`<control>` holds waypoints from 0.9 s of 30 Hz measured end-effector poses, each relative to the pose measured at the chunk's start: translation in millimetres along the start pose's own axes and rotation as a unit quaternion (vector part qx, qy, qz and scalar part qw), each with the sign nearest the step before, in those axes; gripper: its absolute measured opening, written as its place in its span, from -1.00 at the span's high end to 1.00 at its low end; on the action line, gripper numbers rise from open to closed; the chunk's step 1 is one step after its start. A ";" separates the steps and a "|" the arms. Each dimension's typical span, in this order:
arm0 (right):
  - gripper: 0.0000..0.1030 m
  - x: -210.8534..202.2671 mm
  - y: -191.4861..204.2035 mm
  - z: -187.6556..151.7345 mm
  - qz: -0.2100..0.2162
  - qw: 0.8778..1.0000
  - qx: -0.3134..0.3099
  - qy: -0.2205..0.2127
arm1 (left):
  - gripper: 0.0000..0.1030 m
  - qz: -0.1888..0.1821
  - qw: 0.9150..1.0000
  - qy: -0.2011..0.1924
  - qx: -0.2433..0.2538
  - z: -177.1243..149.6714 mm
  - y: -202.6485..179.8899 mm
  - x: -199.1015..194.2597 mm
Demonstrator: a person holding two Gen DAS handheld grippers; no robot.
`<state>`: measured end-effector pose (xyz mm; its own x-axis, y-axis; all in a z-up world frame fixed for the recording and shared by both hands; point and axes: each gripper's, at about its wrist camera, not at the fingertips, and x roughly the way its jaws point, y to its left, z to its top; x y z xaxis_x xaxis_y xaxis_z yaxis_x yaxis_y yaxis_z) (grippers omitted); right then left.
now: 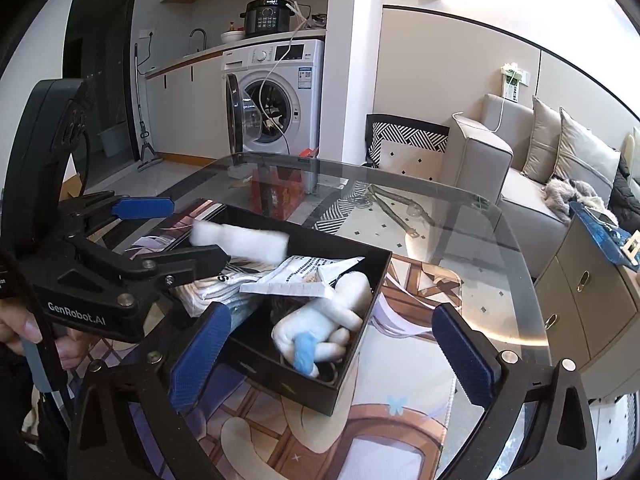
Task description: Organize soft objects
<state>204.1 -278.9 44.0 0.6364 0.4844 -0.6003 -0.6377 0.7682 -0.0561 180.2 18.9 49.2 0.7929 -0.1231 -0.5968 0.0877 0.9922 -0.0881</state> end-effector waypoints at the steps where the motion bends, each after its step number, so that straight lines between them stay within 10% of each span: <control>1: -0.99 -0.6 -0.4 0.2 0.000 1.000 0.001 -0.001 | -1.00 0.002 1.000 -0.003 0.000 -0.3 0.2 -2.6; 27: -0.99 -39.1 19.1 -17.5 0.030 0.995 0.018 -0.091 | -1.00 0.044 0.997 -0.055 -0.024 -35.7 5.6 -46.7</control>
<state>159.4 -290.5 52.5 0.6677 0.5958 -0.4463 -0.6632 0.7484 0.0067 122.1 29.5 48.1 0.8580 -0.0303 -0.5127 -0.0122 0.9968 -0.0793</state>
